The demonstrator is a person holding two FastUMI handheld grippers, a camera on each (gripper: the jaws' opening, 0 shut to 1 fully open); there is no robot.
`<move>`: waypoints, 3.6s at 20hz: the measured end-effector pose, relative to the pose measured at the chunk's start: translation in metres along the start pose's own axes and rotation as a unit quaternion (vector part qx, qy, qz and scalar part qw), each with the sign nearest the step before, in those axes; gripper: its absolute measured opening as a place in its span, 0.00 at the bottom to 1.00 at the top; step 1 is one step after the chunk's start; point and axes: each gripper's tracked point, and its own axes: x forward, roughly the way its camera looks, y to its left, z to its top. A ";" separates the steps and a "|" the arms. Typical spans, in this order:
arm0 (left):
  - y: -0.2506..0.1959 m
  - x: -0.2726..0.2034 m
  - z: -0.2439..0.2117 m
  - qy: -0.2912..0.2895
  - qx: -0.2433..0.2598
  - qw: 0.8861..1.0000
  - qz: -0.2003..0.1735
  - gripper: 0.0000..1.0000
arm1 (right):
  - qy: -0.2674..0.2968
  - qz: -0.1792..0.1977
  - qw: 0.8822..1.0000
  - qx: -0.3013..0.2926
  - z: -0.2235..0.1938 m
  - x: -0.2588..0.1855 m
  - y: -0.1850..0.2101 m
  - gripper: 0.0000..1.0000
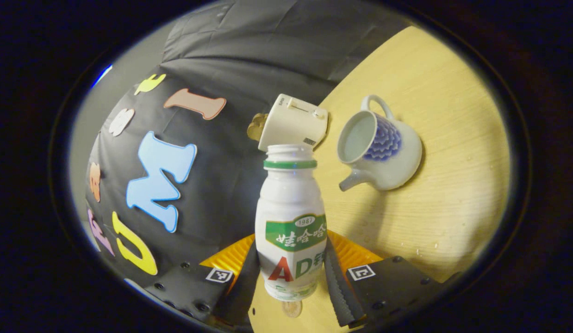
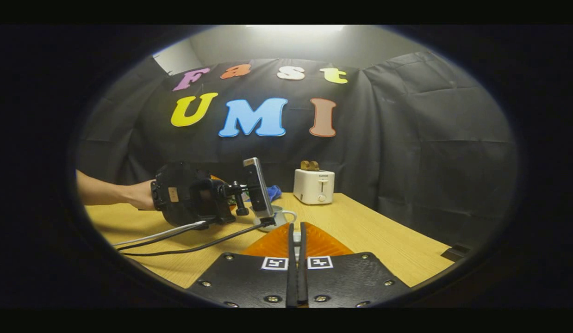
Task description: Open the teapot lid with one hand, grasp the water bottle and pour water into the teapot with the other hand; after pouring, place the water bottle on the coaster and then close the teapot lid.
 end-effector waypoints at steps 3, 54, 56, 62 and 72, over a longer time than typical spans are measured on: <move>0.001 0.003 0.003 0.001 0.028 1.000 -0.001 0.82 | 0.002 -0.002 1.000 0.004 -0.001 0.000 -0.004 0.00; 0.017 -0.002 0.032 -0.024 0.299 0.954 0.006 0.75 | 0.001 -0.031 0.998 0.053 -0.009 -0.004 -0.039 0.01; 0.016 -0.002 0.034 -0.025 0.304 0.952 0.010 0.81 | -0.001 -0.032 0.998 0.051 -0.009 -0.003 -0.040 0.00; 0.016 -0.005 0.038 -0.028 0.322 0.946 0.015 0.75 | -0.001 -0.028 0.998 0.051 -0.010 -0.005 -0.039 0.01; 0.015 -0.008 0.044 -0.028 0.352 0.935 0.016 0.75 | -0.003 -0.022 0.998 0.053 -0.008 -0.004 -0.039 0.00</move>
